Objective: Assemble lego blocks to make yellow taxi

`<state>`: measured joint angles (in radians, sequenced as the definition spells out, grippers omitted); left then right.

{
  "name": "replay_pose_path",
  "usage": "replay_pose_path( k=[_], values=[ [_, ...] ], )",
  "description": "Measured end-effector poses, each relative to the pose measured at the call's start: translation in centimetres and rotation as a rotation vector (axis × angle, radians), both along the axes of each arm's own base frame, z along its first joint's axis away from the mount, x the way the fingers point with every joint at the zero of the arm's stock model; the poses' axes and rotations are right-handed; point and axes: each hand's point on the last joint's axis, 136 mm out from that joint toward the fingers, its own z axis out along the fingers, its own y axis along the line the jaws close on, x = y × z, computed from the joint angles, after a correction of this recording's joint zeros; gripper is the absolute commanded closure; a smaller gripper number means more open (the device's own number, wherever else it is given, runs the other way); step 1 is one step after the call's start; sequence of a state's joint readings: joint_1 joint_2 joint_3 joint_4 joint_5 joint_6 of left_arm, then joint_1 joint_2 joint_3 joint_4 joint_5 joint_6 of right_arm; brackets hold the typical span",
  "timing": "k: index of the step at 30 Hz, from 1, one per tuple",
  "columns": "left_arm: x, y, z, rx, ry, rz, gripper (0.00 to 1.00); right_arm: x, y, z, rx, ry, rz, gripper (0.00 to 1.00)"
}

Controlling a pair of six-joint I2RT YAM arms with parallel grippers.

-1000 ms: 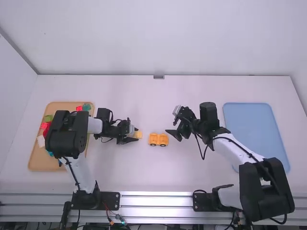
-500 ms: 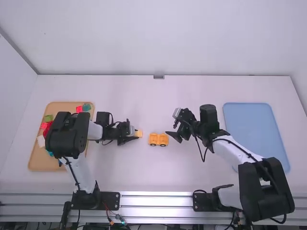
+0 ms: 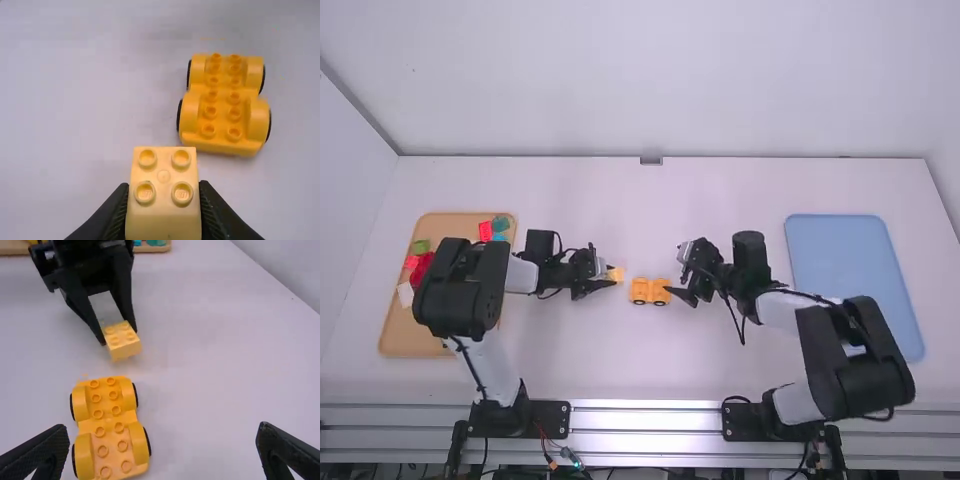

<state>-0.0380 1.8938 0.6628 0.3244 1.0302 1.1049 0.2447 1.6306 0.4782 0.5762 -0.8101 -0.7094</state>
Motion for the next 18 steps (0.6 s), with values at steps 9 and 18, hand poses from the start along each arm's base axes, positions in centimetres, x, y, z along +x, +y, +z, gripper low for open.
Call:
replay_pose_path(
  k=[9,18],
  values=[
    [-2.1,-2.7,2.0,0.019,0.048,-0.078,0.80,-1.9,1.1,-5.2,0.044,0.083,0.087,0.01],
    [-2.3,-3.4,2.1,0.019,0.049,-0.100,0.84,-1.8,3.1,-7.3,0.045,0.102,0.178,0.01]
  ],
)
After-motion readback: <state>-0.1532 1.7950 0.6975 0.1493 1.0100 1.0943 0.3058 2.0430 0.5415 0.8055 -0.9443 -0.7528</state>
